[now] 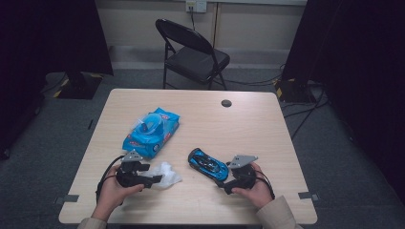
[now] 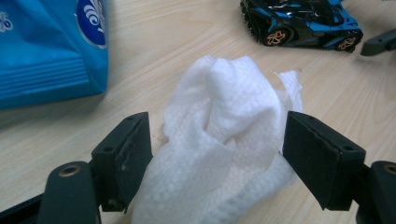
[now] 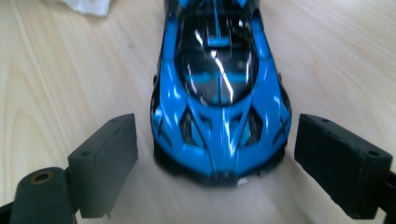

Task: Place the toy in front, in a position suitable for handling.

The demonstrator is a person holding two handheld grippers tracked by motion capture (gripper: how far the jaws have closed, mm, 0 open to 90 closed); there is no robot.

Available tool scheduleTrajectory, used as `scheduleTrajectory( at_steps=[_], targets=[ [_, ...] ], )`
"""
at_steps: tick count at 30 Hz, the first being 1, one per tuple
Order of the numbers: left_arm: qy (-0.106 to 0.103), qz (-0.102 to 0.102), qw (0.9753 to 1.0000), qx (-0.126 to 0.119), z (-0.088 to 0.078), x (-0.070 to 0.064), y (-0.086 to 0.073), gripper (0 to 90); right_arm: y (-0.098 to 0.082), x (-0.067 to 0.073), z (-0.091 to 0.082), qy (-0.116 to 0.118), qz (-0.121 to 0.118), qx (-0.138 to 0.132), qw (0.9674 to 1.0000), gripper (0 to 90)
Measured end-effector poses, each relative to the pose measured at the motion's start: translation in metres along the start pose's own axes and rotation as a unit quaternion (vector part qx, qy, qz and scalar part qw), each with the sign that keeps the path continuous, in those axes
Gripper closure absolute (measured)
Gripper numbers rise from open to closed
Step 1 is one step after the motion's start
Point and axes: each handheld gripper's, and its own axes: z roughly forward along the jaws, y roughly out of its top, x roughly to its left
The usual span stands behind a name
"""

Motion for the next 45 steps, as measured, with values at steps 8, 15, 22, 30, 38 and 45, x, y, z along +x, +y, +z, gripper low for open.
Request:
scheduleTrajectory(
  at_steps=[8,15,22,30,38,45],
  targets=[
    [-0.001,-0.002,1.0,0.0,-0.001,-0.002,-0.005,24.7,0.006,-0.001,0.015,-0.003,-0.002,0.006,1.0,23.7],
    [-0.015,0.018,0.9997,-0.003,0.001,-0.009,-0.003,31.2,0.006,-0.001,0.014,-0.005,0.0,0.001,1.0,25.6],
    [-0.021,0.047,0.9987,0.008,0.014,-0.017,-0.001,37.4,0.006,-0.001,0.014,-0.005,0.0,0.001,1.0,25.6],
    [0.01,0.078,0.9968,0.016,0.025,-0.017,-0.001,51.9,0.006,-0.001,0.014,-0.005,0.0,0.001,1.0,25.6],
    [0.005,0.074,0.9969,0.028,0.025,-0.018,0.001,83.2,0.006,-0.001,0.014,-0.005,0.0,0.001,1.0,25.5],
    [-0.016,0.047,0.9986,0.017,0.022,-0.018,0.008,85.5,0.006,-0.001,0.014,-0.005,0.0,0.001,1.0,25.5]
  ],
)
